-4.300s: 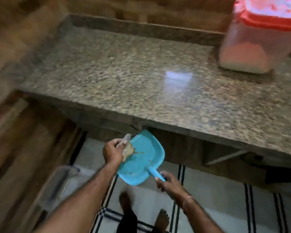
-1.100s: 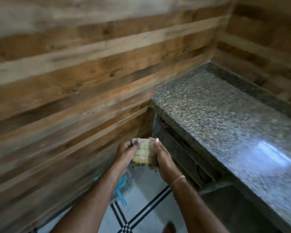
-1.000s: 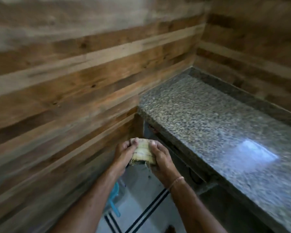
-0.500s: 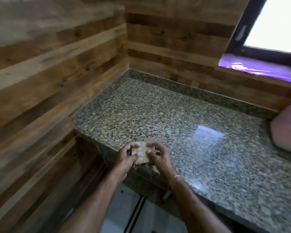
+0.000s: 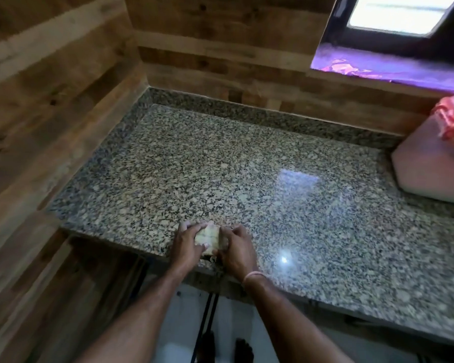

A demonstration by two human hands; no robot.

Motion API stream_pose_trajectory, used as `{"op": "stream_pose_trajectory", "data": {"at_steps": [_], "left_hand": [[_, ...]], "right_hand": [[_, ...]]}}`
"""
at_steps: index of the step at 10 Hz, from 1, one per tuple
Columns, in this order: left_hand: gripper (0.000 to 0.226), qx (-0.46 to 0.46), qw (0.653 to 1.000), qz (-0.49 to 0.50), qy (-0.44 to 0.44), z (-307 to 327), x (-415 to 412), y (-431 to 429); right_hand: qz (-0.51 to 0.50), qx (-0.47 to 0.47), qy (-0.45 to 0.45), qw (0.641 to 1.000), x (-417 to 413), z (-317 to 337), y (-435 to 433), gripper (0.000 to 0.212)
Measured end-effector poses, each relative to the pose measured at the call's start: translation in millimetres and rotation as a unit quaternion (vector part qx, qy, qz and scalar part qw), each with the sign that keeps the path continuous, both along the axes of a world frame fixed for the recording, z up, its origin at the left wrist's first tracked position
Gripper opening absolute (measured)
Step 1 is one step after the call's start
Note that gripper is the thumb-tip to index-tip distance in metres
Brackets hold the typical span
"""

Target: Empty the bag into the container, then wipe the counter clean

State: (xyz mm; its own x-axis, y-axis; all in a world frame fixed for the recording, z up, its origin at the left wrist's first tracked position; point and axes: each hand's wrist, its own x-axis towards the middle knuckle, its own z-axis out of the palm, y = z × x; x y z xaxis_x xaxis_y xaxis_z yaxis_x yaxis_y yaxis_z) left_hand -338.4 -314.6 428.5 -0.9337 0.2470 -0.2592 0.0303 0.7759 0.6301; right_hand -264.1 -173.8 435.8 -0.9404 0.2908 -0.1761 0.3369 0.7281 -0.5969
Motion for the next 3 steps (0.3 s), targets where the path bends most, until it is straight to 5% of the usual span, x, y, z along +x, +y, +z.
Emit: {"op": "stream_pose_trajectory", "data": {"at_steps": [1,3], "left_hand": [[0.065,-0.075,0.996,-0.034,0.047,-0.5,2.1,-3.5],[0.067,-0.078,0.989,-0.031,0.119,3.5,1.2,-5.8]], "right_hand": [[-0.010,0.068,-0.002,0.998,5.3,1.9,-4.2,0.044],[-0.070,0.015,0.027,0.997,22.8,15.1,22.1,0.059]]}}
